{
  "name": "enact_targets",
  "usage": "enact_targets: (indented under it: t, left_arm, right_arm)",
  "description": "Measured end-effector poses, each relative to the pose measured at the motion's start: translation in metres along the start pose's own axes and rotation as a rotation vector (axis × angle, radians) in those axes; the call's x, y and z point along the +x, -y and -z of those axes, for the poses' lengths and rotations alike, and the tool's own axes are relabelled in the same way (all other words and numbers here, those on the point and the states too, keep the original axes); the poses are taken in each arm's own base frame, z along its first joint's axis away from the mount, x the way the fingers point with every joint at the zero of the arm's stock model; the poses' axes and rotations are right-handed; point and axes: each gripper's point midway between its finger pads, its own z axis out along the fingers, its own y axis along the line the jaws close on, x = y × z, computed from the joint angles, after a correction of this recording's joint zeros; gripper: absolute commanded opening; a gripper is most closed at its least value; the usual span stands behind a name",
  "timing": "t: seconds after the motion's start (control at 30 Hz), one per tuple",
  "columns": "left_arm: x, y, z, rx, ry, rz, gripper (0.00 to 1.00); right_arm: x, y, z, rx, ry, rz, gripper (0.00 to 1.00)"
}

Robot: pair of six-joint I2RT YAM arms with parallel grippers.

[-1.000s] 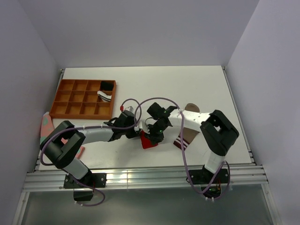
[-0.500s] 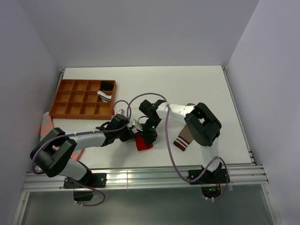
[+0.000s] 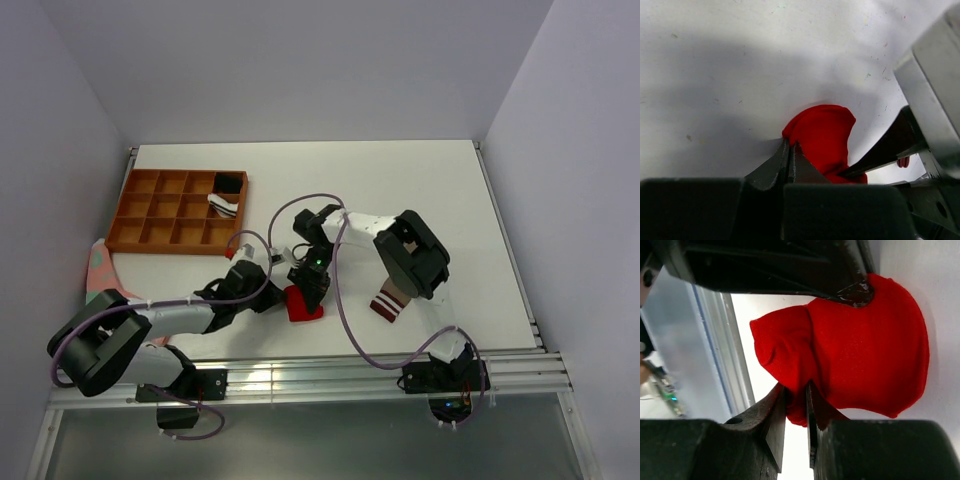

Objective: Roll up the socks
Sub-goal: Roll the sock at the center of the board.

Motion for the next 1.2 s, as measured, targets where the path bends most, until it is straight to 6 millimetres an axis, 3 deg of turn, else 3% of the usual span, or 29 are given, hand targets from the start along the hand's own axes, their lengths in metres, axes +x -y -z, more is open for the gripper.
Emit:
enact_targets:
  t: [0.47,0.7,0.83,1.2]
  left_arm:
    - [0.000,-0.001,0.002,0.005,0.011,-0.010,0.03]
    - [0.000,-0.004,0.007,0.002,0.024,-0.038,0.15]
    - [-0.007,-0.005,0.011,-0.007,0.062,-0.064,0.27]
    - [-0.016,0.009,0.028,0.040,0.113,-0.166,0.32]
  right_arm:
    - [-0.002,-0.002,-0.004,-0.048,-0.031,-0.122,0.08]
    - [-0.002,-0.002,-0.005,-0.060,-0.037,-0.153,0.08]
    - [0.000,-0.003,-0.006,-0.064,-0.046,-0.178,0.07]
    - [0.008,-0.007,-0.008,-0.081,-0.081,-0.244,0.07]
